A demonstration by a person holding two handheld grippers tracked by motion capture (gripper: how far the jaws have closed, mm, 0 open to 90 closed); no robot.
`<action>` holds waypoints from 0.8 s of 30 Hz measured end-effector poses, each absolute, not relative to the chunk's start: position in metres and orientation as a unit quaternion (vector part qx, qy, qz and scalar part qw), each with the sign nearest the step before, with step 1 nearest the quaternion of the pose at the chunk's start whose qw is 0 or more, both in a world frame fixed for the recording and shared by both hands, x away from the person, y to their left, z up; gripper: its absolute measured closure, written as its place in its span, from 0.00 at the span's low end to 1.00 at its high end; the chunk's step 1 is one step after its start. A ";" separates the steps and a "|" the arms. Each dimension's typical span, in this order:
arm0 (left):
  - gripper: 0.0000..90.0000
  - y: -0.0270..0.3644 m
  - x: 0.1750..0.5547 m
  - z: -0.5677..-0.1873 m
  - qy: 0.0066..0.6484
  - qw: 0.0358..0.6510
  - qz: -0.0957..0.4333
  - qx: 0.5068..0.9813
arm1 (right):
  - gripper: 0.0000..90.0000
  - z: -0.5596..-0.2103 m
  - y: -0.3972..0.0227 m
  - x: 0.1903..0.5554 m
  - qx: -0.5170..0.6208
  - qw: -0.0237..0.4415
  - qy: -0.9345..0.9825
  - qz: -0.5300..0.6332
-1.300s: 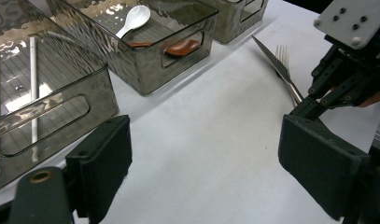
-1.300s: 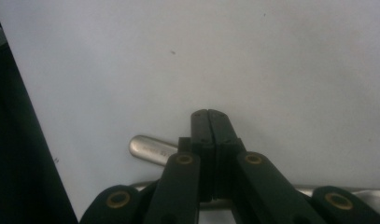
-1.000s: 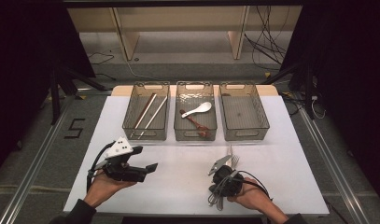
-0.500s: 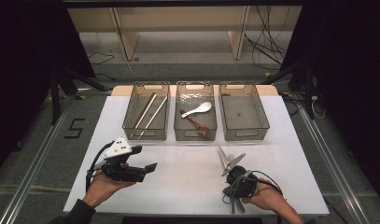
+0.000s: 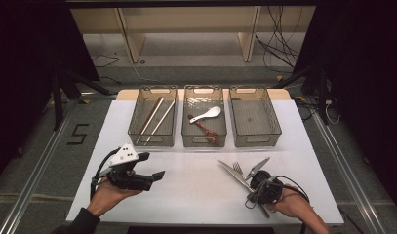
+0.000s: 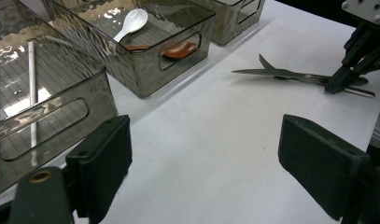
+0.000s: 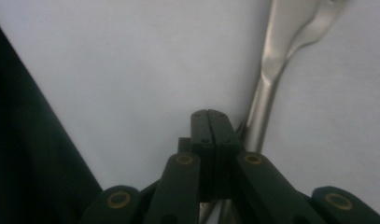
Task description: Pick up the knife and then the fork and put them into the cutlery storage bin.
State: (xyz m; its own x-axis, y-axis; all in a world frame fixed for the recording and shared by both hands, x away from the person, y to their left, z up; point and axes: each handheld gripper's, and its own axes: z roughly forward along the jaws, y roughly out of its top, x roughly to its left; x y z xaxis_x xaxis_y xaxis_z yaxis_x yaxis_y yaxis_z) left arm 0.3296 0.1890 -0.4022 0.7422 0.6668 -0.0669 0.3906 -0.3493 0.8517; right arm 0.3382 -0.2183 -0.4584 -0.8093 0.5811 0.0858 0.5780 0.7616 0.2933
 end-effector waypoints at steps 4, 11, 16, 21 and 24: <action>0.19 0.190 0.330 -0.402 0.329 0.469 0.149 0.806 | 1.00 -0.458 -0.227 0.342 0.323 0.015 0.934 0.149; 0.19 0.190 0.331 -0.402 0.331 0.468 0.152 0.805 | 1.00 -0.456 -0.239 0.350 0.343 0.038 0.928 0.142; 0.19 0.190 0.331 -0.402 0.329 0.469 0.152 0.805 | 1.00 -0.456 -0.243 0.355 0.347 0.044 0.926 0.140; 0.19 0.190 0.331 -0.402 0.329 0.470 0.154 0.805 | 1.00 -0.456 -0.244 0.358 0.348 0.046 0.926 0.138; 0.19 0.191 0.331 -0.402 0.329 0.469 0.154 0.805 | 1.00 -0.456 -0.243 0.358 0.347 0.046 0.927 0.135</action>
